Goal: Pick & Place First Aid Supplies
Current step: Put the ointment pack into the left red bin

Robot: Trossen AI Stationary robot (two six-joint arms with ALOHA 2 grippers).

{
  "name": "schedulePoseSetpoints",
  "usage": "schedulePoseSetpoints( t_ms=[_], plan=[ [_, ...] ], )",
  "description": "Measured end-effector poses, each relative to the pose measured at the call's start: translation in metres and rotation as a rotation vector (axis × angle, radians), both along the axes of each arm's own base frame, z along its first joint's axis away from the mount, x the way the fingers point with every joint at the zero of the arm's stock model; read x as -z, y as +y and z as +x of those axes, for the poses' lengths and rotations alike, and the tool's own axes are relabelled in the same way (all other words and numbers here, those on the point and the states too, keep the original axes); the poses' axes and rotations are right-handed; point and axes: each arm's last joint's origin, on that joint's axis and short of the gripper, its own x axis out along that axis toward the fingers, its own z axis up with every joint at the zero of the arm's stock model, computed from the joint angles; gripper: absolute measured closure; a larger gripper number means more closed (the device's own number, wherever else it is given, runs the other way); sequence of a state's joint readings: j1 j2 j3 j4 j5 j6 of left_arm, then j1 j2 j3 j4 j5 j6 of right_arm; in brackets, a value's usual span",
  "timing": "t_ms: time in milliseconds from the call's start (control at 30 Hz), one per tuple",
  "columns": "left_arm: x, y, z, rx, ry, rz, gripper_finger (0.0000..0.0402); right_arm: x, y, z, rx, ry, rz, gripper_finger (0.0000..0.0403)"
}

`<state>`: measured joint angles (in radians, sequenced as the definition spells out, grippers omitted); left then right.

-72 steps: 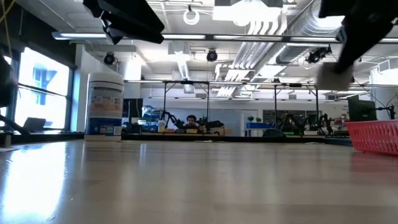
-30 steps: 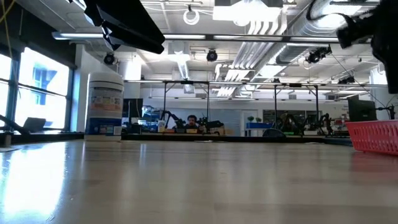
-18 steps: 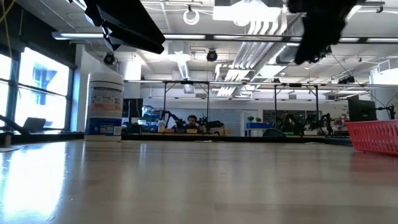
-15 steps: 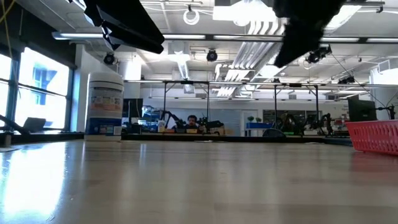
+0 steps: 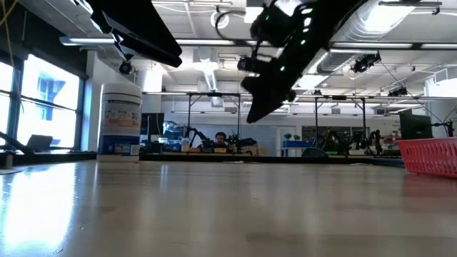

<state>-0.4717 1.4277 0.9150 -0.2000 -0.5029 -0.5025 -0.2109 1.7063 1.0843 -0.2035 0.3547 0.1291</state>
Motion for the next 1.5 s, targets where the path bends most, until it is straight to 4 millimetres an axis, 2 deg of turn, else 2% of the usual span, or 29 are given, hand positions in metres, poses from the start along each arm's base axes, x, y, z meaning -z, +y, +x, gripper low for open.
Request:
schedulePoseSetpoints(
  t_ms=[167,333,433,600,967,1133,1267,1500],
  plan=[
    [0.001,0.000,-0.001,0.002,0.013,0.004,0.0270,0.008,-0.063,0.012,0.111,-0.004,0.045,0.0322],
    [0.001,0.000,-0.001,0.002,0.017,0.006,0.0270,0.013,-0.123,0.011,0.225,-0.036,0.189,0.0322],
    [0.002,0.001,-0.002,0.002,0.027,0.011,0.0270,0.025,-0.146,0.010,0.257,-0.027,0.300,0.0322],
    [0.002,0.001,-0.002,-0.001,0.031,0.016,0.0270,0.040,-0.173,0.010,0.301,-0.085,0.436,0.0322],
    [0.002,0.001,-0.002,-0.005,0.029,0.018,0.0270,0.044,-0.195,-0.003,0.366,-0.079,0.391,0.0322],
    [0.002,0.001,-0.001,-0.005,0.018,0.013,0.0270,0.049,-0.196,-0.002,0.331,-0.072,0.394,0.0322],
    [0.001,0.001,-0.001,-0.004,0.015,0.011,0.0270,0.071,-0.196,0.001,0.319,-0.044,0.441,0.0322],
    [0.001,0.001,-0.001,-0.004,0.017,0.012,0.0270,0.072,-0.193,-0.002,0.304,0.008,0.459,0.0322]
  ],
)
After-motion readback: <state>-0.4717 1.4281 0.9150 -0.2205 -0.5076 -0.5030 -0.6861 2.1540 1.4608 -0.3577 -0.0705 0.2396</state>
